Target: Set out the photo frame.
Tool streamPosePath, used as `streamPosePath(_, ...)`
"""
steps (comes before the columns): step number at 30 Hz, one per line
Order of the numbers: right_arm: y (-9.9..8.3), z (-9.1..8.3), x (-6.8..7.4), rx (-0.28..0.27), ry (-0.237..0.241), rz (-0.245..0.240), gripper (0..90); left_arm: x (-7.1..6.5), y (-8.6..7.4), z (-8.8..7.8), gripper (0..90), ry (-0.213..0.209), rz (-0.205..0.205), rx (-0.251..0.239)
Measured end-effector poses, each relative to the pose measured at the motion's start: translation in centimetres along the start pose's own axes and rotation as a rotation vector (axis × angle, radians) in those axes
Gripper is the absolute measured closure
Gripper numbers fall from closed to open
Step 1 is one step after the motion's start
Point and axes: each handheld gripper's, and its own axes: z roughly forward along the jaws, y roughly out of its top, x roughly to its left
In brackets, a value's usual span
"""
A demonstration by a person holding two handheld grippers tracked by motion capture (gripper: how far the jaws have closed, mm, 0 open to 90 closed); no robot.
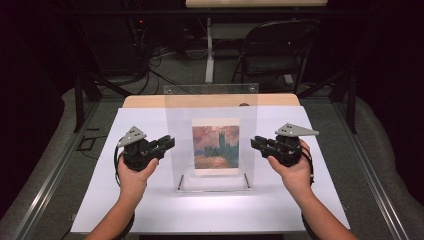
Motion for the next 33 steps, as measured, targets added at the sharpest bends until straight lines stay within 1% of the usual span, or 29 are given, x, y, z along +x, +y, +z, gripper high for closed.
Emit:
streamPosePath(1,0.0,-0.2,0.1,0.005,0.000,-0.003,75.8,-0.1,-0.1,-0.1,74.9,0.003,0.001,-0.001)
streamPosePath(3,-0.2,-0.3,0.3,-0.005,0.000,-0.002,76.1,-0.3,-0.2,-0.4,75.8,0.004,0.003,-0.001)
streamPosePath(6,-0.7,-0.9,0.8,-0.015,-0.006,-0.009,76.8,-0.6,-0.4,-0.8,77.0,-0.004,0.006,0.000)
streamPosePath(7,-0.8,-1.0,1.0,-0.018,-0.008,-0.013,77.2,-0.8,-0.6,-1.1,77.3,-0.010,0.008,-0.007)
streamPosePath(11,-1.2,-1.4,1.3,-0.030,-0.010,-0.017,77.5,-0.9,-0.9,-1.5,78.1,-0.016,0.013,-0.011)
streamPosePath(14,-1.5,-1.7,1.6,-0.037,-0.011,-0.017,77.8,-1.3,-1.3,-1.8,78.3,-0.010,0.029,-0.018)
streamPosePath(19,-1.8,-2.0,1.8,-0.043,-0.006,-0.013,77.8,-1.5,-1.4,-2.0,78.2,-0.018,0.030,-0.021)
streamPosePath(20,-1.8,-2.1,1.8,-0.041,-0.003,-0.004,77.8,-1.5,-1.4,-2.1,78.2,-0.015,0.032,-0.019)
streamPosePath(21,-1.8,-2.1,1.8,-0.042,-0.001,-0.009,77.8,-1.5,-1.5,-2.1,78.2,-0.016,0.033,-0.021)
streamPosePath(27,-1.9,-2.2,1.8,-0.050,0.007,-0.001,77.6,-1.7,-1.6,-2.4,78.2,-0.015,0.043,-0.016)
streamPosePath(32,-2.1,-2.5,1.8,-0.046,0.025,0.003,76.9,-1.9,-1.7,-2.7,77.5,-0.022,0.054,-0.012)
streamPosePath(33,-2.1,-2.7,2.0,-0.037,0.027,0.004,76.5,-2.0,-1.8,-2.8,76.8,-0.026,0.054,-0.012)
